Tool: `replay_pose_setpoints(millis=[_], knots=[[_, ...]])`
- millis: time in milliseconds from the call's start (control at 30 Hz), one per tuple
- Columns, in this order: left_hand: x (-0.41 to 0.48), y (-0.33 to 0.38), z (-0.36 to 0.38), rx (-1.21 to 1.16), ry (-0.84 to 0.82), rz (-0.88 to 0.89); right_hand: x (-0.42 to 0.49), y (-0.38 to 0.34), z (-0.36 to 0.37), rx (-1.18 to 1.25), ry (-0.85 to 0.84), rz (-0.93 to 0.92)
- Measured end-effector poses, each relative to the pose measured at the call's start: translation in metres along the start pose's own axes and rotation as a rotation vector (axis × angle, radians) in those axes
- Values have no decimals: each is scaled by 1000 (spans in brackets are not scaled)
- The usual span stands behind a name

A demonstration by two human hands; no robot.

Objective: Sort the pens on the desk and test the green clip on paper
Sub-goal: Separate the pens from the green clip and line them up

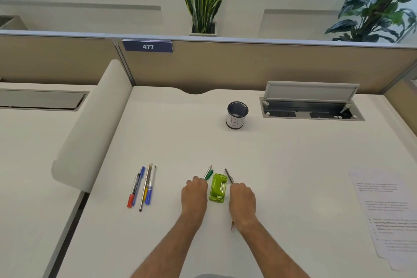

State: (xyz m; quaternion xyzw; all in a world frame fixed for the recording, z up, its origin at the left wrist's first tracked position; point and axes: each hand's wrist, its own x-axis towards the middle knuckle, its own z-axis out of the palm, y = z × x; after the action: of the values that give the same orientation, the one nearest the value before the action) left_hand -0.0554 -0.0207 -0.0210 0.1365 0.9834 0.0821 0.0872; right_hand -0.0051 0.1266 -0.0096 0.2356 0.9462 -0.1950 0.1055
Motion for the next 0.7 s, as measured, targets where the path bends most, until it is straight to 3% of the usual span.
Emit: replay_pose_setpoints(millis=[267, 467, 567, 700], knots=[[1, -2, -12, -76, -13, -104, 10, 6, -16, -1, -26, 50], [2, -14, -24, -314, -87, -297, 25, 31, -40, 430, -48, 279], [-1, -39, -33, -526, -52, -388, 25, 23, -50, 679, -69, 261], [-12, -86, -51, -636, 57, -477, 23, -31, -47, 865, -223, 202]])
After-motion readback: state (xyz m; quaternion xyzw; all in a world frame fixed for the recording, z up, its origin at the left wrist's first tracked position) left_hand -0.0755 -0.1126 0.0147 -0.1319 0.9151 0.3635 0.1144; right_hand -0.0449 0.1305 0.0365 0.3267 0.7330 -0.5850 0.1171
